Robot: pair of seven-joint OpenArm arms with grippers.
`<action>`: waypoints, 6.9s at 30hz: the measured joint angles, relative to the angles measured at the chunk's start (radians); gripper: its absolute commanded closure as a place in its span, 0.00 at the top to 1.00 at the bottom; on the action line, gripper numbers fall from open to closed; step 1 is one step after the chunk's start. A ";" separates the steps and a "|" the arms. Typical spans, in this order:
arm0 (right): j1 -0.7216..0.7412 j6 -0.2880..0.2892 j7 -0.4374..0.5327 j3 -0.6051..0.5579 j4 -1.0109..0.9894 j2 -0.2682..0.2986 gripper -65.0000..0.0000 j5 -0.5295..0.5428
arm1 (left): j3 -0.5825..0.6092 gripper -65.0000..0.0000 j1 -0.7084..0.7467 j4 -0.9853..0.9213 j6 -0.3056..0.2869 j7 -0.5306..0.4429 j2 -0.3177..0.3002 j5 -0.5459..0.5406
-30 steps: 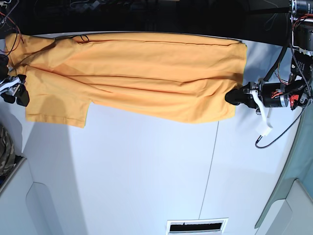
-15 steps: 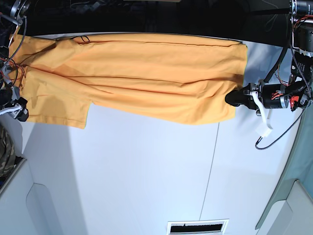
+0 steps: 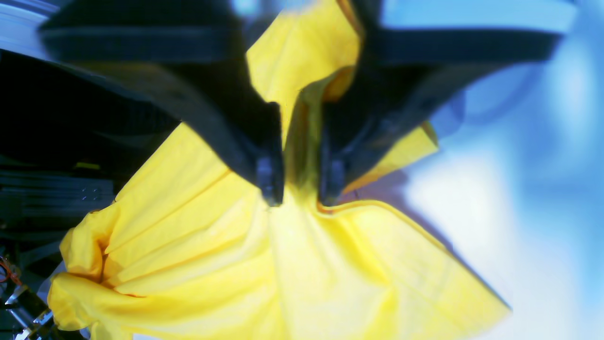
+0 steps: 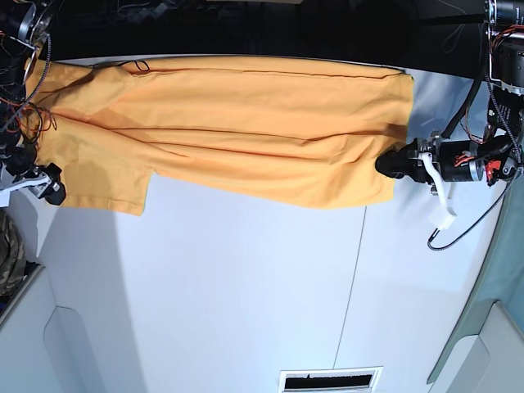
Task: Layout the t-shirt on the table in an organized manner, then fold the t-shirt properly
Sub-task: 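Hold the folded edge with both grippers and tug it taut, then fold the shirt lengthwise again with both grippers, laying the edge down, then carry the shirt end with the left gripper toward the right gripper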
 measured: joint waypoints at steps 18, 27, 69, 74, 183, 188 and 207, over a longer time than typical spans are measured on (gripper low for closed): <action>0.003 0.003 0.014 -0.098 0.003 -0.002 0.54 0.007 | 0.000 0.31 -0.097 0.000 0.000 -0.050 -0.048 0.117; 0.003 0.005 0.014 -0.098 0.003 -0.002 0.54 0.008 | 0.000 0.40 -0.112 -0.055 0.041 -0.390 0.003 0.447; -0.237 0.014 -0.401 -0.113 0.637 0.122 0.00 0.171 | 0.002 0.00 0.031 0.237 0.000 -0.099 -0.125 0.053; -0.360 0.013 -0.416 -0.107 0.759 0.211 0.00 0.185 | 0.003 0.00 0.121 0.360 0.000 -0.071 -0.198 0.024; -0.476 0.016 -0.297 0.099 0.455 0.070 0.00 0.296 | 0.296 0.00 0.093 0.635 0.117 -0.140 0.302 0.514; -0.476 0.016 -0.297 0.099 0.455 0.070 0.00 0.295 | 0.295 0.00 0.042 0.424 0.189 -0.215 0.439 0.580; -0.431 0.015 -0.300 0.100 0.483 0.079 0.50 0.325 | 0.294 0.50 0.033 0.262 0.108 -0.225 0.593 0.343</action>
